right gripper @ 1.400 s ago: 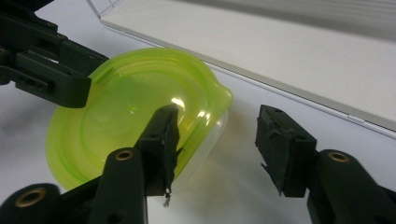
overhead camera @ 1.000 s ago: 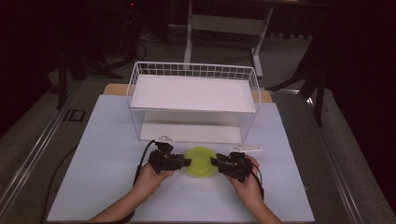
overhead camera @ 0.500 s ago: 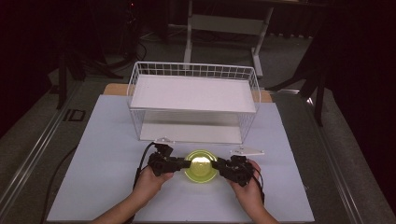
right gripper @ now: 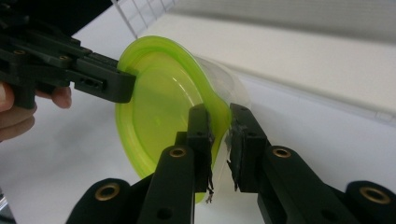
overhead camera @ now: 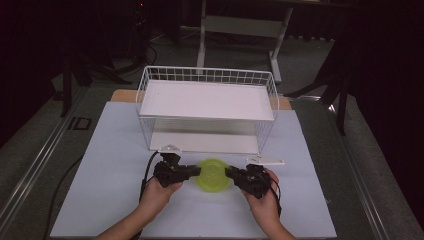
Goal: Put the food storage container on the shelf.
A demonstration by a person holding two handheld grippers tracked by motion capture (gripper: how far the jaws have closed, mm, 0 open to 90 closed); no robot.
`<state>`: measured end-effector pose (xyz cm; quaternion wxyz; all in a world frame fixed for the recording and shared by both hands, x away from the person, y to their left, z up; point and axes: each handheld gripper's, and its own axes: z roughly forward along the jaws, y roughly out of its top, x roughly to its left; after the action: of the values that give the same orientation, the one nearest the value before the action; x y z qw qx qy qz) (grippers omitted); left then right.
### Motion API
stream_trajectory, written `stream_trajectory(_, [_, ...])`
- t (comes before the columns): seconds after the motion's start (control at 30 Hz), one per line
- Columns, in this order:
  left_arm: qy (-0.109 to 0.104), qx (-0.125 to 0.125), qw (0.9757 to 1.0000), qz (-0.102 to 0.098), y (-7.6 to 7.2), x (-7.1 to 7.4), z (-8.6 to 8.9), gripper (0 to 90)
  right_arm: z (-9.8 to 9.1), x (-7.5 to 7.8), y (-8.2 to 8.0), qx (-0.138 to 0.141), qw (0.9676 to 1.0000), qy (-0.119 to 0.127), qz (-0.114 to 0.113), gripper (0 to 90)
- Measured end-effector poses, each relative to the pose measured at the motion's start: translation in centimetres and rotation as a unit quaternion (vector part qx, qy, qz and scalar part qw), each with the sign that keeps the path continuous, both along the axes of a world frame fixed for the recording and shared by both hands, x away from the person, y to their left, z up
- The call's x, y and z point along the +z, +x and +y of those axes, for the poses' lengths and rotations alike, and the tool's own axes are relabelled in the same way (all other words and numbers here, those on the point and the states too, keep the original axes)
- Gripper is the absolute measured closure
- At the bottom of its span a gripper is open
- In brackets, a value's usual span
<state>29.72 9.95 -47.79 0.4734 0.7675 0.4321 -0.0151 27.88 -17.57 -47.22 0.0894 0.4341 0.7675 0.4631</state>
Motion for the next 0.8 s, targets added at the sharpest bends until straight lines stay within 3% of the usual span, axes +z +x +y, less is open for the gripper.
stream_trajectory(0.2, [-0.017,0.014,0.9992,-0.032,0.7,2.0,0.5,81.6,0.3,1.9,1.2,-0.007,0.9996,0.014,-0.022,79.4])
stream_trajectory(0.4, [-0.018,0.025,0.9977,-0.060,1.5,3.1,0.7,81.7,0.7,3.0,2.4,-0.015,0.9992,0.015,-0.035,79.3])
stream_trajectory(0.6, [-0.014,0.033,0.9958,-0.084,2.3,2.8,0.8,81.7,1.1,3.0,3.7,-0.021,0.9992,0.013,-0.030,79.1])
stream_trajectory(0.8, [-0.015,0.042,0.9955,-0.084,3.4,1.6,1.0,81.7,1.6,2.1,5.1,-0.027,0.9994,0.004,-0.021,79.1])
